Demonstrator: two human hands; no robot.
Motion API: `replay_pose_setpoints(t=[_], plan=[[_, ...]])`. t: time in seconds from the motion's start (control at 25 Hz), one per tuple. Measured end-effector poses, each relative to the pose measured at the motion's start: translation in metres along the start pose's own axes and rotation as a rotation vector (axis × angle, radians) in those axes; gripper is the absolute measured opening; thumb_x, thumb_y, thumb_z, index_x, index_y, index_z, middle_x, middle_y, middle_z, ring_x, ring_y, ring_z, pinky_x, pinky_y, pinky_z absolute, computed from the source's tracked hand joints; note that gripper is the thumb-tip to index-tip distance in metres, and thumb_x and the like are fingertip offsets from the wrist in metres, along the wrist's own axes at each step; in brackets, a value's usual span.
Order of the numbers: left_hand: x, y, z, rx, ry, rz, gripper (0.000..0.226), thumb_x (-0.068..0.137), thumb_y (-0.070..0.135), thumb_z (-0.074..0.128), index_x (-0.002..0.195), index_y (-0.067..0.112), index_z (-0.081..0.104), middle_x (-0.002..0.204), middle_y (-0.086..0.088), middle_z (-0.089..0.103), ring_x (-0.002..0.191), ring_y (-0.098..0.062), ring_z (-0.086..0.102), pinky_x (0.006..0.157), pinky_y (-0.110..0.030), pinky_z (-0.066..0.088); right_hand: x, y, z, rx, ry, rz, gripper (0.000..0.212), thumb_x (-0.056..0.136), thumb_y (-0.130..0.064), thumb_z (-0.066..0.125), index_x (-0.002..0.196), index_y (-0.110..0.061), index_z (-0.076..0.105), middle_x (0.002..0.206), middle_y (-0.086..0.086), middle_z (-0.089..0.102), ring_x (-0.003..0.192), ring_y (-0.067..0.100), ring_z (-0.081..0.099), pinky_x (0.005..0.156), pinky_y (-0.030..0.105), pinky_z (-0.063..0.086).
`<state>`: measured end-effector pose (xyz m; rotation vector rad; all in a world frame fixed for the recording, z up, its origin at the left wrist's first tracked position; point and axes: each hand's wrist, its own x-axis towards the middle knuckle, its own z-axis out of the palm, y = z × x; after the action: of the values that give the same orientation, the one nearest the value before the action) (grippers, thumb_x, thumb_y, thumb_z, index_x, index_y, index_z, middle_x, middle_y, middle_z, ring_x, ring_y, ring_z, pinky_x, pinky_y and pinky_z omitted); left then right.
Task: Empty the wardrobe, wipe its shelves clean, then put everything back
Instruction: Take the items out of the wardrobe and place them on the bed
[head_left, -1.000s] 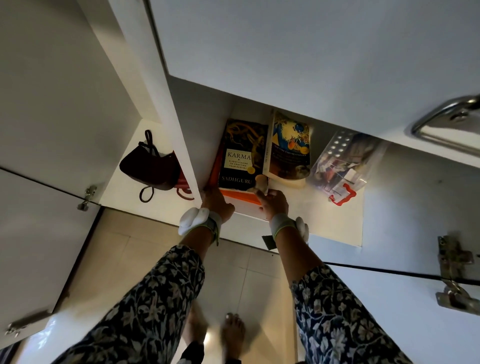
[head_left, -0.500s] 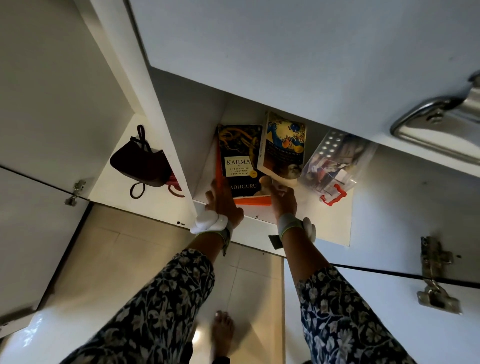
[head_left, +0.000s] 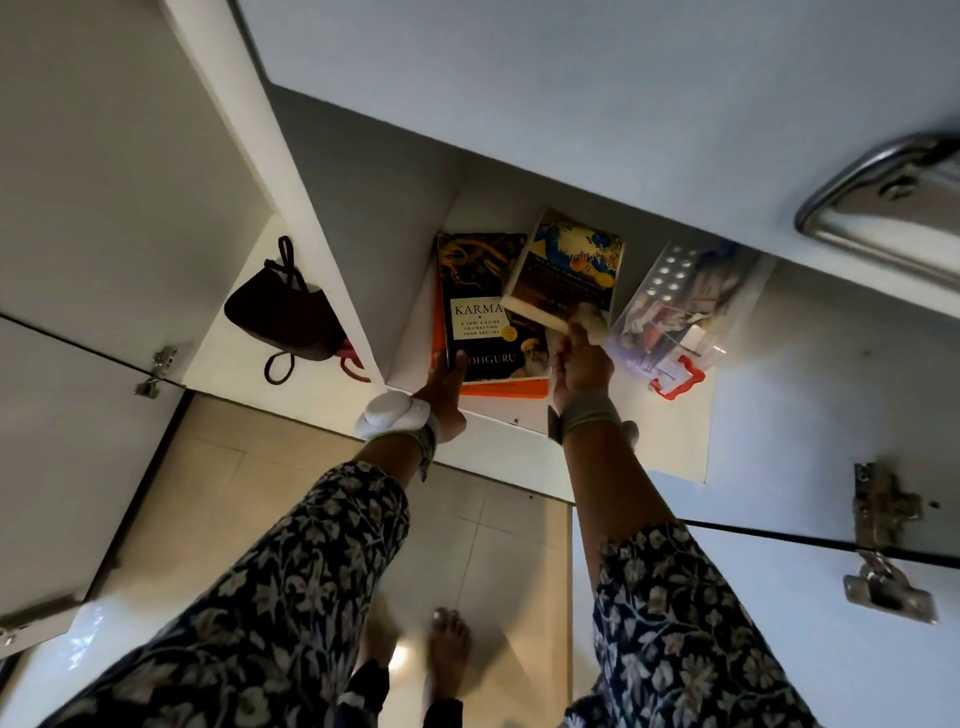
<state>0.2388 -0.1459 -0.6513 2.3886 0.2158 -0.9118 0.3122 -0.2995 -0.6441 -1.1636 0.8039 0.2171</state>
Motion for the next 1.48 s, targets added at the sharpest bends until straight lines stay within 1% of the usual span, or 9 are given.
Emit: replay_pose_setpoints(t=[0.2,0.32,0.4,0.52,0.68,0.84,1.12,1.32,1.48], plan=[[-0.001,-0.004,-0.005,-0.162,0.062,-0.009,0.083,0.086,-0.011,0.038,0.152,0.024,0.002,0.16,-0.006,0.004,0.143,-0.029,0.024,0.099,-0.032,0.042,-0.018,0.028,-0.015,-0.188,-0.161,-0.078,0.005,0.092,-0.015,0.058,0.092,-0.011,0.058,0.066,-0.002,0.059,0.053,0.004,0.049,0.049,0.016,0.04],[0.002,-0.007,0.003,-0.276,0.122,-0.035,0.074,0.086,-0.01,0.04,0.15,0.017,0.011,0.151,-0.012,0.027,0.125,-0.035,0.046,0.088,-0.032,0.043,-0.019,0.037,-0.016,-0.531,-0.111,-0.11,0.037,0.09,-0.022,0.061,0.122,-0.007,0.05,0.093,0.006,0.064,0.071,0.015,0.059,0.067,0.025,0.051],[0.005,-0.01,0.009,-0.382,0.228,-0.028,0.055,0.09,-0.005,0.038,0.141,0.009,0.023,0.141,-0.015,0.039,0.119,-0.036,0.05,0.093,-0.035,0.042,-0.017,0.036,-0.015,-0.823,-0.035,-0.227,0.044,0.089,-0.024,0.061,0.128,-0.011,0.048,0.113,0.016,0.061,0.093,0.027,0.059,0.086,0.034,0.047],[0.007,-0.008,0.013,-0.532,0.426,-0.05,0.029,0.1,0.011,0.035,0.127,0.004,0.04,0.13,-0.018,0.049,0.118,-0.036,0.05,0.099,-0.039,0.04,-0.009,0.029,-0.016,-1.061,-0.025,-0.302,0.05,0.087,-0.026,0.064,0.133,-0.011,0.047,0.128,0.019,0.042,0.111,0.032,0.046,0.093,0.03,0.039],[0.016,-0.004,0.009,-0.562,0.515,-0.112,0.037,0.101,0.022,0.035,0.133,0.005,0.045,0.131,-0.018,0.052,0.121,-0.034,0.049,0.101,-0.037,0.039,-0.005,0.036,-0.009,-0.846,-0.045,-0.214,0.059,0.092,-0.043,0.053,0.14,-0.011,0.04,0.138,0.016,0.046,0.128,0.032,0.044,0.104,0.037,0.035],[0.028,-0.008,0.014,-0.499,0.426,-0.176,0.042,0.099,0.032,0.039,0.129,0.004,0.049,0.126,-0.02,0.053,0.115,-0.038,0.051,0.095,-0.04,0.041,-0.004,0.041,-0.015,-0.963,-0.056,-0.253,0.045,0.096,-0.043,0.048,0.116,-0.004,0.058,0.117,0.016,0.061,0.11,0.031,0.056,0.088,0.03,0.039],[-0.008,-0.032,0.04,-0.717,0.35,-0.398,0.068,0.084,0.06,0.054,0.133,0.013,0.043,0.132,-0.016,0.042,0.122,-0.037,0.043,0.106,-0.048,0.034,-0.038,0.072,-0.042,-0.818,-0.037,0.001,0.067,0.072,-0.054,0.053,0.121,-0.008,0.051,0.119,0.013,0.052,0.107,0.031,0.052,0.097,0.043,0.044],[-0.028,-0.041,0.057,-0.897,0.212,-0.366,0.083,0.072,0.071,0.06,0.127,0.013,0.038,0.118,-0.008,0.057,0.109,-0.029,0.056,0.099,-0.042,0.043,-0.056,0.099,-0.065,-0.566,-0.033,0.081,0.091,0.059,-0.07,0.068,0.122,-0.01,0.043,0.117,0.005,0.053,0.106,0.023,0.052,0.095,0.035,0.04],[-0.036,-0.048,0.069,-0.913,0.151,-0.371,0.114,0.044,0.092,0.054,0.128,0.016,0.049,0.117,-0.004,0.063,0.108,-0.029,0.059,0.103,-0.046,0.042,-0.072,0.095,-0.078,-0.498,-0.09,0.124,0.066,0.082,-0.047,0.066,0.126,-0.014,0.029,0.115,0.006,0.055,0.103,0.021,0.051,0.089,0.031,0.035]])
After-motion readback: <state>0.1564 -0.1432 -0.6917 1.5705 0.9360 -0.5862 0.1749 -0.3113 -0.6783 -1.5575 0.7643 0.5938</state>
